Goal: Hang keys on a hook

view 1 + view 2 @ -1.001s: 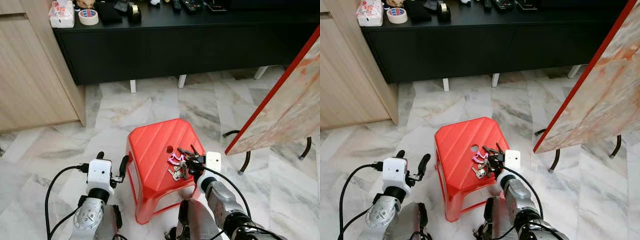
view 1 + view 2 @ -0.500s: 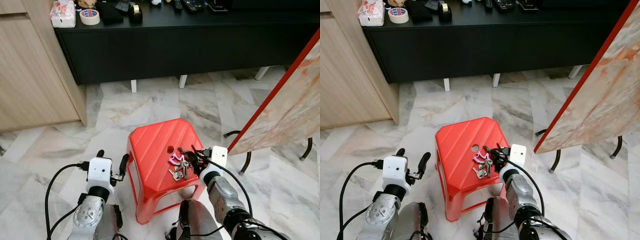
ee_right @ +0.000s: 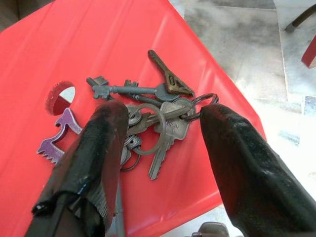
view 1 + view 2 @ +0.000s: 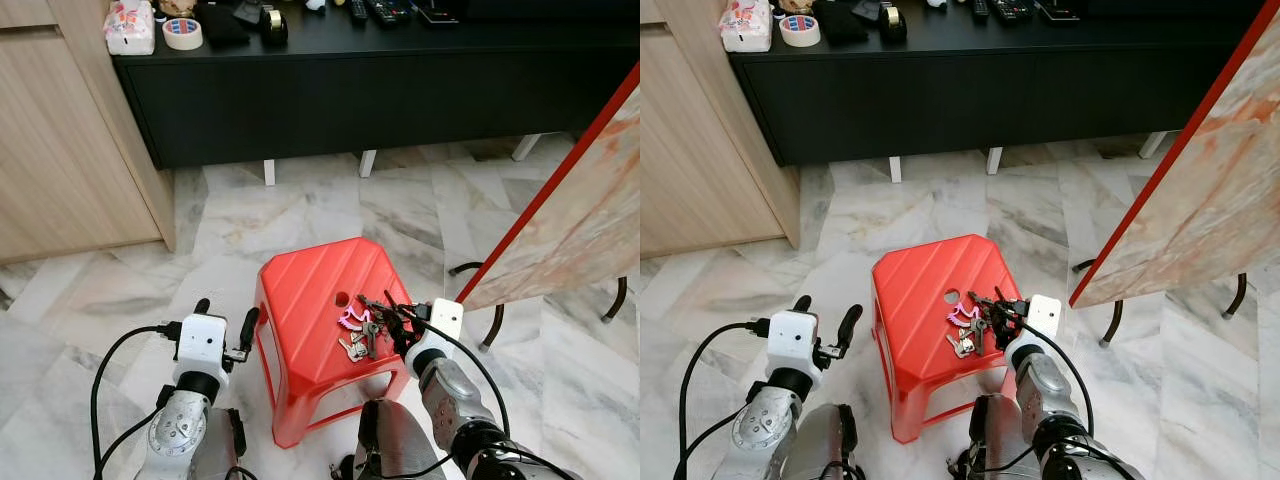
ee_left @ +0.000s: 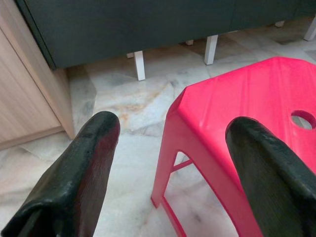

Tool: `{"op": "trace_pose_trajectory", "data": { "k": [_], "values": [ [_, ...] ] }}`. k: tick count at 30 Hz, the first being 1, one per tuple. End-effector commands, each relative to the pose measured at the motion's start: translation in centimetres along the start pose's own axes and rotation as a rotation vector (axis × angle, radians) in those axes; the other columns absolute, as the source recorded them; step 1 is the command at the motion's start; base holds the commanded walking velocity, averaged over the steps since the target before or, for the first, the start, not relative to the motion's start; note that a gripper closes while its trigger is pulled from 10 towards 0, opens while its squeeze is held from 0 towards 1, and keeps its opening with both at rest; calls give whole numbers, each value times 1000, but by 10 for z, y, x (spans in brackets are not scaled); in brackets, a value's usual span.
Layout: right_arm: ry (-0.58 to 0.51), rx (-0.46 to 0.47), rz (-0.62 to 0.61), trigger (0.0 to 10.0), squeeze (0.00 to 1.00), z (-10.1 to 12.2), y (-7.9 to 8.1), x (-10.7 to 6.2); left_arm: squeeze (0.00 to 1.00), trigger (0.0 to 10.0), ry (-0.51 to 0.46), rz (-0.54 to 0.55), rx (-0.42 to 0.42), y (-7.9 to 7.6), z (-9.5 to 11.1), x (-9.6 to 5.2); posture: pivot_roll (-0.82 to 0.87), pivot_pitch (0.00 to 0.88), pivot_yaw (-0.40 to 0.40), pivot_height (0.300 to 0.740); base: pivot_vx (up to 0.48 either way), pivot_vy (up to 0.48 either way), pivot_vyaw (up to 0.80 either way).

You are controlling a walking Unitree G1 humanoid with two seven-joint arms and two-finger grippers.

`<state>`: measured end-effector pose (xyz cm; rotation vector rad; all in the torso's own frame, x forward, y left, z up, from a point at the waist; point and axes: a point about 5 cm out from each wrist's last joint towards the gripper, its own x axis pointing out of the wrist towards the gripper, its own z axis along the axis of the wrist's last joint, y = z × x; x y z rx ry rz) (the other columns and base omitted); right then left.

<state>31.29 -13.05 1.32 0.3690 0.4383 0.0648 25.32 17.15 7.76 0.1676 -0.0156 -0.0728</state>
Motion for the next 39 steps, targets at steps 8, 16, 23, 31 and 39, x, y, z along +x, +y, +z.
{"op": "trace_pose_trajectory", "data": {
  "k": [8, 16, 23, 31, 39],
  "values": [
    [38, 31, -18, 10000, 0, -13, -4, -4, 0, 10000, 14, -13, 11, -5, 0, -10, 112, 232, -122, 606, 0, 0, 0],
    [2, 55, -26, 10000, 0, -11, -6, -5, 0, 10000, -12, -10, 8, -5, 10, -11, 120, 275, -122, 606, 0, 0, 0],
    [-14, 62, -16, 10000, 0, -6, -2, -3, 0, 10000, -23, 5, 16, -1, 16, -12, 126, 290, -122, 606, 0, 0, 0],
    [-41, 65, 26, 10000, 0, 2, 5, 1, 0, 10000, -26, 23, 24, 2, 20, -12, 132, 284, -126, 606, 0, 0, 0],
    [-38, 66, 62, 10000, 0, 2, 9, 1, 0, 10000, -26, 23, 21, 0, 22, -11, 132, 279, -125, 606, 0, 0, 0]
  ]
}}
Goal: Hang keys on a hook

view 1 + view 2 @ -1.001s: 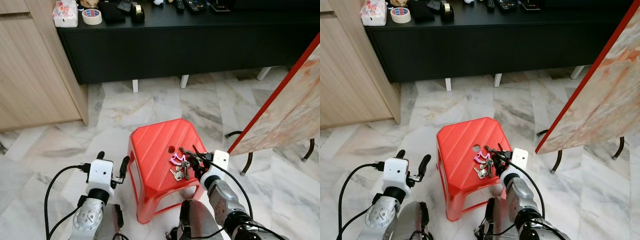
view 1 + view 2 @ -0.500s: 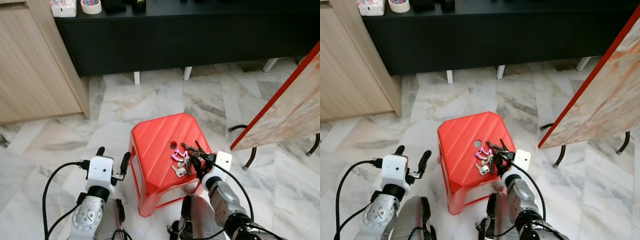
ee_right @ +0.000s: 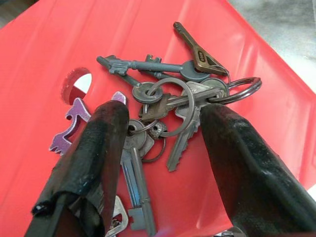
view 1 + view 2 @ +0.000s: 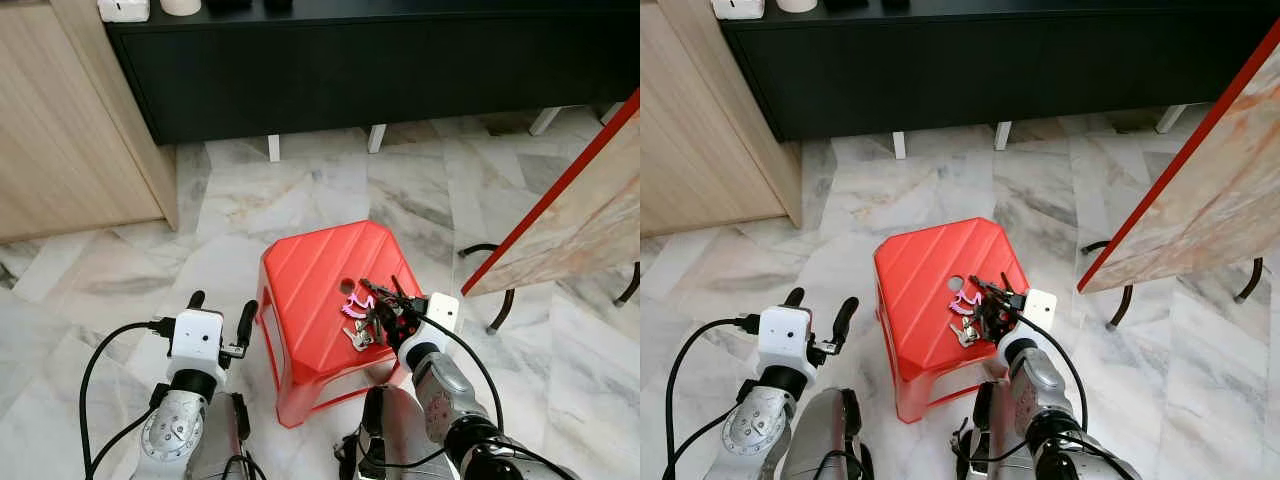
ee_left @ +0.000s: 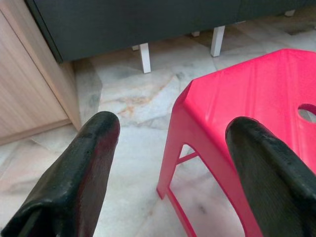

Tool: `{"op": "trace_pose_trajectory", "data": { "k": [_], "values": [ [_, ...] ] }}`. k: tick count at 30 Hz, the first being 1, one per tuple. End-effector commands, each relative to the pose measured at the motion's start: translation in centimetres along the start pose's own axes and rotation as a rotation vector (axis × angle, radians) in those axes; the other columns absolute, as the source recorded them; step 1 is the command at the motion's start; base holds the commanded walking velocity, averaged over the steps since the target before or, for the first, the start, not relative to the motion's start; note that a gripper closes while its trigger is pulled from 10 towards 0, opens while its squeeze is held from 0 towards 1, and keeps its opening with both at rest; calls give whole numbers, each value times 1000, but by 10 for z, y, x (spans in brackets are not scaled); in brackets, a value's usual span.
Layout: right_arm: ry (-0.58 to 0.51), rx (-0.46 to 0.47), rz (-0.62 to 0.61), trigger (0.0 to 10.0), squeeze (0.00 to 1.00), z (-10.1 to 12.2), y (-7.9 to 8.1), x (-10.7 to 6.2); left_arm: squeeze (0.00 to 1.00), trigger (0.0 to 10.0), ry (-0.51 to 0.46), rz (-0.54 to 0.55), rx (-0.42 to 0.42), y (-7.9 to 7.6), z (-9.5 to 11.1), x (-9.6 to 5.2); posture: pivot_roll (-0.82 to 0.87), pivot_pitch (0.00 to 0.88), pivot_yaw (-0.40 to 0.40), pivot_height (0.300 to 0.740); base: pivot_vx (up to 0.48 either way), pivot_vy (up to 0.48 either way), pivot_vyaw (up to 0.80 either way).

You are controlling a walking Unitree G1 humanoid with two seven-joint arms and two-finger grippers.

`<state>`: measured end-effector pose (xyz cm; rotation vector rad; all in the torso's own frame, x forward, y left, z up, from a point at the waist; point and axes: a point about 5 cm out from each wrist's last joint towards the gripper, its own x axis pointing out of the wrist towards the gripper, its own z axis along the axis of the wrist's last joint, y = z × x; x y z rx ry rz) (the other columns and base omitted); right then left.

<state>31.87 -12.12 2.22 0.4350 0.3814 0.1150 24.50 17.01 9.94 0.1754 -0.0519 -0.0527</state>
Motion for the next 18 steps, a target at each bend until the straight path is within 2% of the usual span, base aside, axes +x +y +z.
{"op": "trace_pose_trajectory", "data": {
  "k": [1, 9, 10, 18],
  "values": [
    [11, 15, -9, 10000, 0, -6, -3, -3, 0, 10000, 8, -2, 11, -2, 0, -3, 133, 279, -125, 606, 0, 0, 0],
    [29, 10, 9, 10000, 0, -9, -1, -3, 0, 10000, 11, -13, 24, -3, 0, -3, 136, 279, -123, 606, 0, 0, 0],
    [35, 6, 16, 0, 0, -10, 0, -3, 0, 10000, 12, -13, 24, -3, 0, -3, 135, 280, -124, 606, 0, 0, 0],
    [36, 11, 19, 0, 0, -10, 2, -2, 0, 10000, 13, -13, 21, -3, 0, -3, 136, 282, -125, 606, 0, 0, 0]
  ]
}}
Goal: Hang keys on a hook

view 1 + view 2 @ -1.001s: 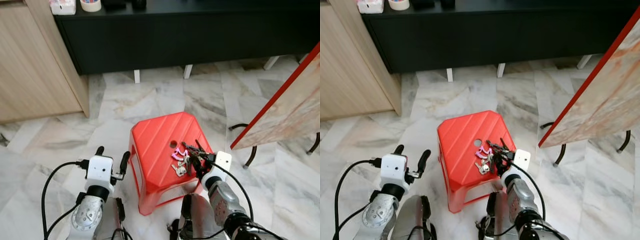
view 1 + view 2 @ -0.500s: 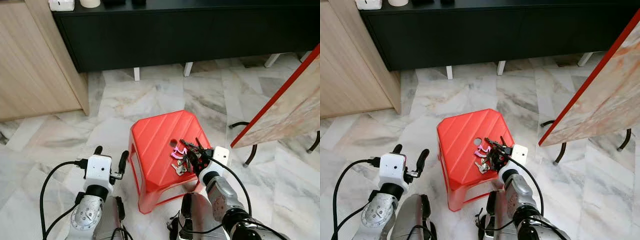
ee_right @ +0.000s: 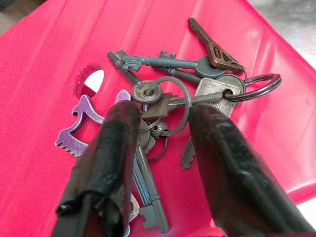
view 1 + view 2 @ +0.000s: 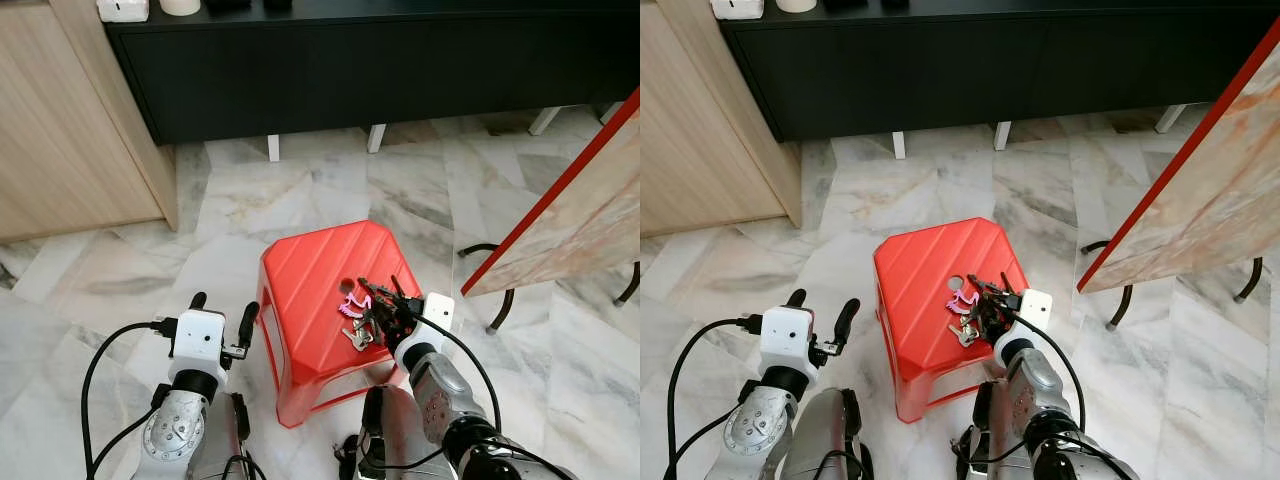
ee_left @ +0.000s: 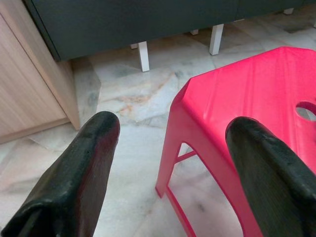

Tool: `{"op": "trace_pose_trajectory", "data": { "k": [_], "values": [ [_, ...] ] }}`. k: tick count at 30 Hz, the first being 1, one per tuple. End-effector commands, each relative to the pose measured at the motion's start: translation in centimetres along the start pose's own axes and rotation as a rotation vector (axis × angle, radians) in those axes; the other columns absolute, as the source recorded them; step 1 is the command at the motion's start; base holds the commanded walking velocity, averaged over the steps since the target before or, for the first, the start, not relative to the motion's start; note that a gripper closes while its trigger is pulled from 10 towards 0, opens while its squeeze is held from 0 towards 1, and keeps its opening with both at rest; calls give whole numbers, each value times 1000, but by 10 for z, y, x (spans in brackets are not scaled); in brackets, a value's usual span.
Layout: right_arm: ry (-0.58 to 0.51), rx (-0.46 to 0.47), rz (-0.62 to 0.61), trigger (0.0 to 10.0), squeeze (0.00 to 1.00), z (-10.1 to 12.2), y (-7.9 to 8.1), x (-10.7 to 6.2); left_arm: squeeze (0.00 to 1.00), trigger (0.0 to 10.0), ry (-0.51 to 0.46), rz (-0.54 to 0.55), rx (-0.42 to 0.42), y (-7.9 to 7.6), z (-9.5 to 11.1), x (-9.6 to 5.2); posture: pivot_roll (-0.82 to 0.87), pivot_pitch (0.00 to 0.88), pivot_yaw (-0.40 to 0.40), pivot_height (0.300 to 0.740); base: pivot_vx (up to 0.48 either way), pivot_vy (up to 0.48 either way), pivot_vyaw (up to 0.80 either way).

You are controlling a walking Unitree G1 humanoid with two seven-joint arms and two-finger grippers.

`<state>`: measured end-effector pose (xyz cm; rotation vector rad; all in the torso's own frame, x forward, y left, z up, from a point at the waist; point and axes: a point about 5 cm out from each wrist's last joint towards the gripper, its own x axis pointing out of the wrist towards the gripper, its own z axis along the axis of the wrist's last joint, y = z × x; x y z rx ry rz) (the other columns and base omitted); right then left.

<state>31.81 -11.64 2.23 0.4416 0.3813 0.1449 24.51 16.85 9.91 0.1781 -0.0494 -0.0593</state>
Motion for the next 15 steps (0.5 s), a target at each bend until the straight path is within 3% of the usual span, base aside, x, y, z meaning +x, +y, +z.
{"op": "trace_pose_trajectory", "data": {
  "k": [1, 15],
  "values": [
    [30, 9, -10, 0, 0, -8, -3, -3, 0, 10000, 12, -6, 19, -1, -1, -3, 137, 282, -126, 606, 0, 0, 0],
    [26, -9, 12, 0, 0, -8, 1, -2, 0, 10000, 20, -1, 31, -2, -3, -5, 137, 283, -131, 606, 0, 0, 0]
  ]
}}
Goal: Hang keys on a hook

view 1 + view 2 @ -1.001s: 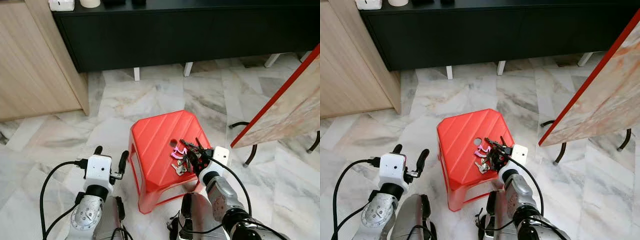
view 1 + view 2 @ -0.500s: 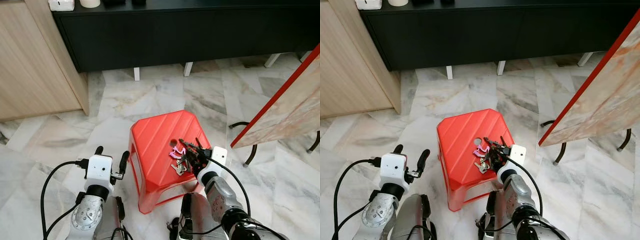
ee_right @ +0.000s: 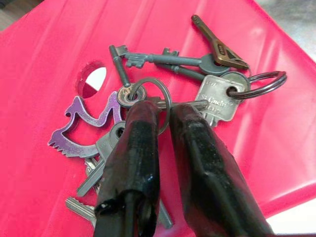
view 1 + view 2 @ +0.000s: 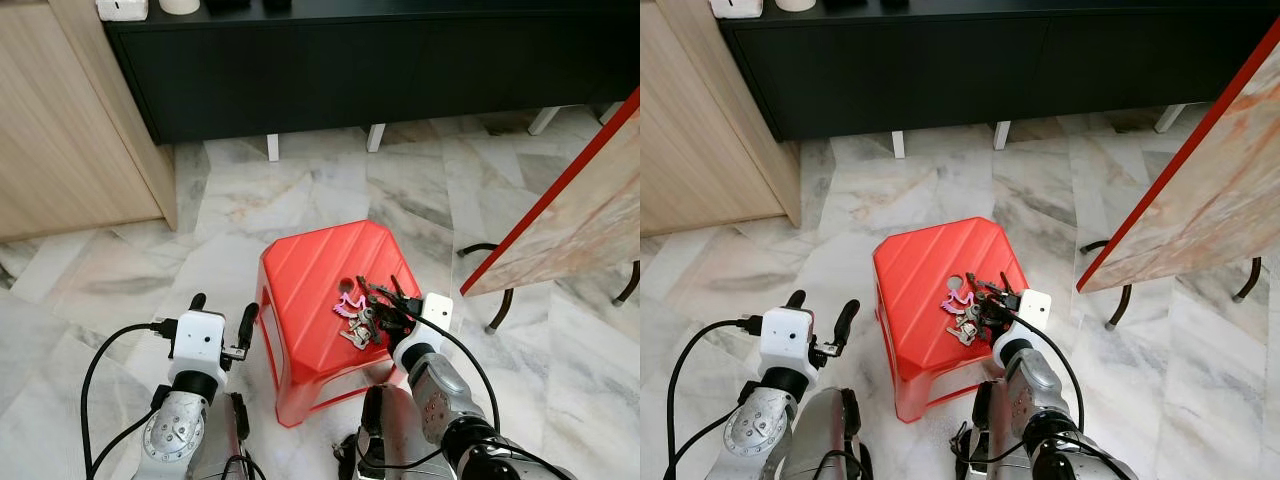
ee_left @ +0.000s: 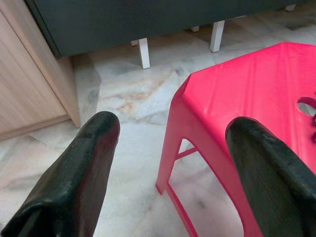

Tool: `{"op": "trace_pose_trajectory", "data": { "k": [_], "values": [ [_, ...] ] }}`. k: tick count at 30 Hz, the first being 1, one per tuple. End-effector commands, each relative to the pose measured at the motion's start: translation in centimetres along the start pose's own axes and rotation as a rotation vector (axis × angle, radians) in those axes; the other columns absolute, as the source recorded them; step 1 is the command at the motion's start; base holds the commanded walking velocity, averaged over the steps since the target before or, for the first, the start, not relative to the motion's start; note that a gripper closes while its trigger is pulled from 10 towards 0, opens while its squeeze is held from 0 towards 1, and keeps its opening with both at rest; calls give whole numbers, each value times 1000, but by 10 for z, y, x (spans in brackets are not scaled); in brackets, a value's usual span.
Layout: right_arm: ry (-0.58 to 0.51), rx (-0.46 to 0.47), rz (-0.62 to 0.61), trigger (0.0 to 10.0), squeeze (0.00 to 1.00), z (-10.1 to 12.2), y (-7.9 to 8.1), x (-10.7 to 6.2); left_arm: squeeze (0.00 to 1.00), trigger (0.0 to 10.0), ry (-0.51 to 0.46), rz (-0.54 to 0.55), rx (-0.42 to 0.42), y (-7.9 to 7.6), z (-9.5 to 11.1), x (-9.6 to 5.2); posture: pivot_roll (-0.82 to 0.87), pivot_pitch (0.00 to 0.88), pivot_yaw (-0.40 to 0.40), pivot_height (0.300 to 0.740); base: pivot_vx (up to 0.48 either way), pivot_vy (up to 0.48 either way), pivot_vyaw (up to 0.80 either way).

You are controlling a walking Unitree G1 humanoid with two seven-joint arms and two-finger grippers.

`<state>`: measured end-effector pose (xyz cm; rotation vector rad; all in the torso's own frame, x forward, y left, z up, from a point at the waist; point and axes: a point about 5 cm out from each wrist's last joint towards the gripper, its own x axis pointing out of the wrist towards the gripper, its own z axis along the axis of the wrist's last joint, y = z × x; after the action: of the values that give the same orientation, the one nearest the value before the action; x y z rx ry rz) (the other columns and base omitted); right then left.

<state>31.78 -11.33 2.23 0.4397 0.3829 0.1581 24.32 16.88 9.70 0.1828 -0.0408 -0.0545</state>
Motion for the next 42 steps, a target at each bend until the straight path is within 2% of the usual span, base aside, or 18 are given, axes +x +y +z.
{"op": "trace_pose_trajectory", "data": {
  "k": [1, 15, 18, 24, 32, 33, 36, 37, 42],
  "values": [
    [22, -4, 5, 0, 0, -7, -1, -2, 0, 10000, 11, -5, 27, -1, -1, -3, 136, 283, -131, 606, 0, 0, 0],
    [-17, -32, -8, 0, 0, -3, -3, -3, 0, 10000, 18, 1, 18, -3, -4, -1, 131, 270, -139, 606, 0, 0, 0],
    [-56, -74, 4, 0, 0, 2, -2, -4, 0, 10000, 19, 4, 17, -3, -5, 2, 126, 255, -144, 606, 0, 0, 0],
    [-112, -68, 24, 0, 0, 2, -1, -7, 0, 10000, 25, 11, 13, -4, -9, 9, 110, 222, -149, 606, 0, 0, 0],
    [-130, -81, 38, 0, 0, -1, -6, -13, 0, 10000, 8, 21, 9, -5, -10, 20, 98, 175, -159, 606, 0, 0, 0],
    [-122, -84, 26, 10000, 0, -1, -9, -13, 0, 10000, 1, 24, 8, -5, -9, 23, 98, 166, -162, 606, 0, 0, 0],
    [-119, -66, 31, 10000, 0, 1, -10, -12, 0, 10000, -5, 26, 8, -5, -8, 25, 100, 161, -164, 606, 0, 0, 0],
    [-116, -64, 28, 10000, 1000, 5, -12, -11, 0, 10000, -11, 29, 7, -6, -8, 27, 103, 156, -167, 606, 0, 0, 0],
    [-73, -47, 12, 10000, 1000, 14, -11, -3, 0, 10000, -17, 35, 9, -5, -9, 25, 110, 162, -168, 606, 0, 0, 0]
  ]
}}
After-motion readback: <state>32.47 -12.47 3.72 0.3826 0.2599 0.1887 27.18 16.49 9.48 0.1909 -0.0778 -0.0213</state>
